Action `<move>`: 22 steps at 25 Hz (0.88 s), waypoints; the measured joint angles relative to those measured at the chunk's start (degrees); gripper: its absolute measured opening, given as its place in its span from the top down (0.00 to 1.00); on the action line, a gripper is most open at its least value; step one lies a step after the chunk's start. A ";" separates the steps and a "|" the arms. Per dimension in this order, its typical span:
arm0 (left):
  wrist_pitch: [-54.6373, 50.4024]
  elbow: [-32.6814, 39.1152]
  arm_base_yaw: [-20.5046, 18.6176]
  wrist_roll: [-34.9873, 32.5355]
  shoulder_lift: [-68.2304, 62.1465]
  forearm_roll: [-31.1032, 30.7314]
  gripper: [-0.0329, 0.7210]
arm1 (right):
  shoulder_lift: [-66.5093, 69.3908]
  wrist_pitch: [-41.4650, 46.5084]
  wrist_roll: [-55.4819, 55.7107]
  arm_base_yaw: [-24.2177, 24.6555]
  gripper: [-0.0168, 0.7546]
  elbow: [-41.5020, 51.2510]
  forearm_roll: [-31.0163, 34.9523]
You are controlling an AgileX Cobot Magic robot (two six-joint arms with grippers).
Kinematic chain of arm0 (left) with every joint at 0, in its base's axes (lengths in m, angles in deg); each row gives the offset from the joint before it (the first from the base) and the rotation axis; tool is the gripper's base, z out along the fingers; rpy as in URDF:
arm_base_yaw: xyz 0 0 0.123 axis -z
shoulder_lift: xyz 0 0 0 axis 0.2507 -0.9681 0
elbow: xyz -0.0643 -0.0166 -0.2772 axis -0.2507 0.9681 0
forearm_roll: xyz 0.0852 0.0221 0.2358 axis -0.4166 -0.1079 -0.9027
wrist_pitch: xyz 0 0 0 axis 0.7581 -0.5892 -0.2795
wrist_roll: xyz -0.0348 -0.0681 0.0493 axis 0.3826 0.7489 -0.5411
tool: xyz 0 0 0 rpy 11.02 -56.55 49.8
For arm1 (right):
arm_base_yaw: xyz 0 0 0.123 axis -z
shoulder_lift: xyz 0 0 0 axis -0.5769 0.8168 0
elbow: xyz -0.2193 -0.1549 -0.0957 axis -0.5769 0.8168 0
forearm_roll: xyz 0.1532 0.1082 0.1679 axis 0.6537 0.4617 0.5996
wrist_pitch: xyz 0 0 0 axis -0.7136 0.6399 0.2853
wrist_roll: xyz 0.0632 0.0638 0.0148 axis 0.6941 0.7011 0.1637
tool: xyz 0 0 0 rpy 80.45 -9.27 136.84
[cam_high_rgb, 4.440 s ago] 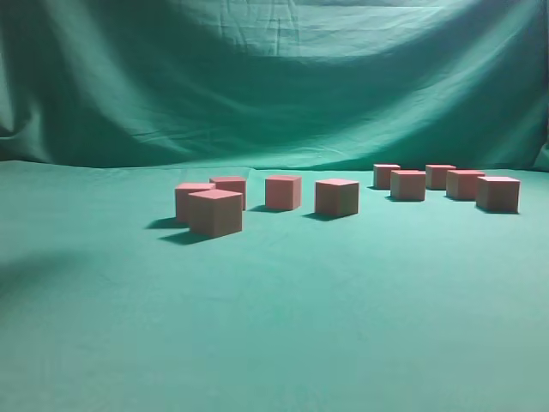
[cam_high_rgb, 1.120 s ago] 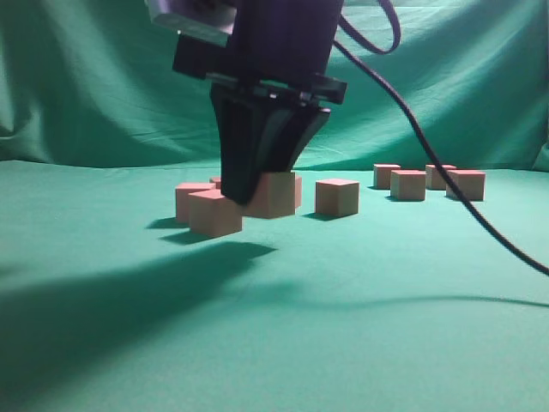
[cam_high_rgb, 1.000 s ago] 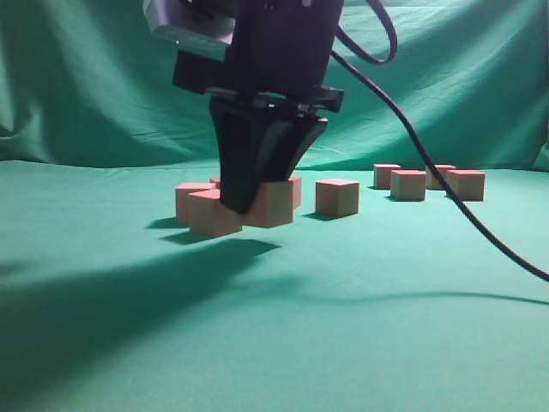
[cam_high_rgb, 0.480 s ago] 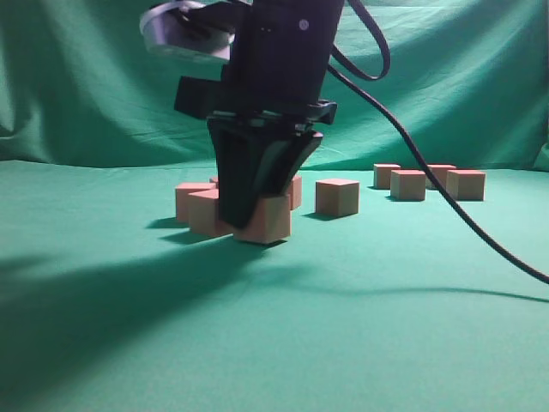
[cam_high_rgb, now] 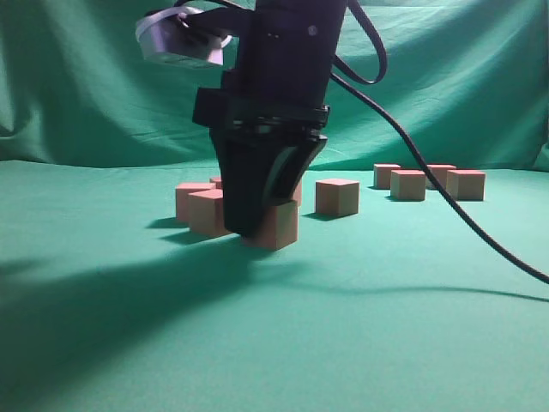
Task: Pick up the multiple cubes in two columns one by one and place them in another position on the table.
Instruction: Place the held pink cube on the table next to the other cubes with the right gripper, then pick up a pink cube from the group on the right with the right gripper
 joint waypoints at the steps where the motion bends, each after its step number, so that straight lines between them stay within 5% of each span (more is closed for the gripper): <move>1: 0.00 0.00 0.00 0.00 0.00 0.00 0.96 | 0.00 0.10 0.00 0.00 0.43 0.00 0.00; 5: 0.00 0.00 0.00 0.00 0.00 0.00 0.96 | -0.15 2.90 0.59 0.00 0.20 -1.42 -0.11; 10: 0.00 0.00 0.00 0.00 0.00 0.00 0.96 | -1.70 14.53 6.69 0.00 0.15 -10.57 -3.58; 16: 0.00 0.00 0.00 0.00 0.00 0.00 0.96 | -5.10 22.17 10.38 2.96 0.17 -23.20 -7.13; 22: 0.00 0.00 0.00 0.00 0.00 0.00 0.96 | -6.52 23.03 26.77 14.35 0.25 -27.95 -9.42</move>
